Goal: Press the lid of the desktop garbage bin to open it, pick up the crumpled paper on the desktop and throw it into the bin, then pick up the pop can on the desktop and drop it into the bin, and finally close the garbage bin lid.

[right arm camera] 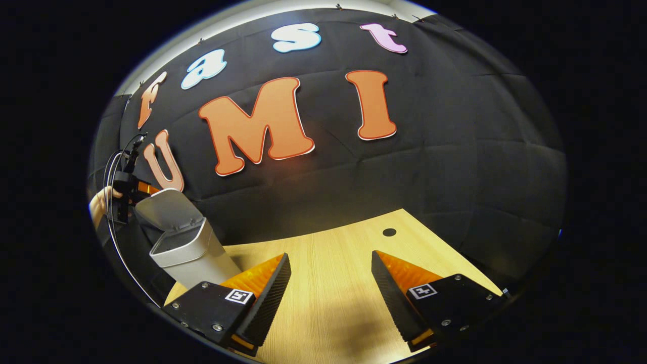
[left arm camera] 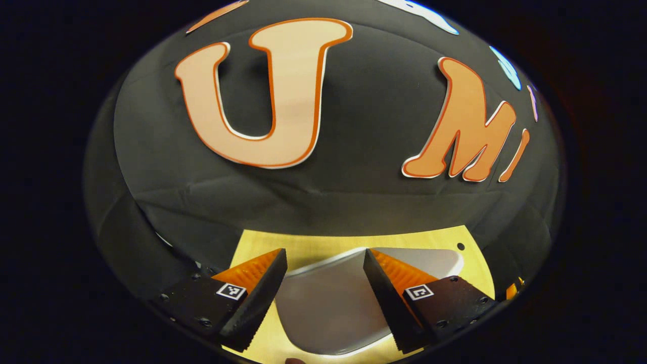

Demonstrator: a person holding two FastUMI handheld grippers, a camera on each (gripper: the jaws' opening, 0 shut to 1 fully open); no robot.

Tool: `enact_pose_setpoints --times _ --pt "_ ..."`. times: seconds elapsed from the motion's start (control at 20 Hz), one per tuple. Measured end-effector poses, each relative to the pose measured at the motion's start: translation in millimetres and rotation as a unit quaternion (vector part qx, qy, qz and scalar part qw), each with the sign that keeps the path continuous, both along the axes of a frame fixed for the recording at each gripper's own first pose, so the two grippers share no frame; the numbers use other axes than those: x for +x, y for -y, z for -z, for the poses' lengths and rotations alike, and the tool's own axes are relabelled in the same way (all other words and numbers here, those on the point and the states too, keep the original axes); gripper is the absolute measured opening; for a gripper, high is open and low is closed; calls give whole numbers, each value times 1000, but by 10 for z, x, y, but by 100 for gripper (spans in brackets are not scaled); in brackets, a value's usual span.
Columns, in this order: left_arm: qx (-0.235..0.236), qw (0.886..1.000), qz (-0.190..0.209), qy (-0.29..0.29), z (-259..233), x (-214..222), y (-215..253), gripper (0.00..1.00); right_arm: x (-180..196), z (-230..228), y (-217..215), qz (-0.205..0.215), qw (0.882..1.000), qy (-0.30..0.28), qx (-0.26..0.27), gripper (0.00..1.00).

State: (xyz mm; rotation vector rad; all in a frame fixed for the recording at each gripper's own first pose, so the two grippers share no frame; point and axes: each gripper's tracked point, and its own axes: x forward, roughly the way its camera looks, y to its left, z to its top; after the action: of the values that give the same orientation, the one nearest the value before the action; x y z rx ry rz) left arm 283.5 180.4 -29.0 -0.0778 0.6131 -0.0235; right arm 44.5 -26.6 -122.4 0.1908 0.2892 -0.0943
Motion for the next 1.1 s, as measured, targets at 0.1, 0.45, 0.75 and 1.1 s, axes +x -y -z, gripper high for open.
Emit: enact_pose_setpoints --times 0.1,0.45,0.75,1.1 --pt "5 1000 -2 -7 133 -157 8 98 -27 15 -4 -3 1000 -4 2 96" --pt "57 998 13 -8 416 -518 185 97 -91 86 -22 -13 1000 -15 5 96" --pt "34 998 29 -54 913 -905 366 98 -74 195 -139 -30 999 -29 12 96" --pt "69 996 55 -7 947 -877 360 99 -33 277 -227 -39 998 -38 16 96"
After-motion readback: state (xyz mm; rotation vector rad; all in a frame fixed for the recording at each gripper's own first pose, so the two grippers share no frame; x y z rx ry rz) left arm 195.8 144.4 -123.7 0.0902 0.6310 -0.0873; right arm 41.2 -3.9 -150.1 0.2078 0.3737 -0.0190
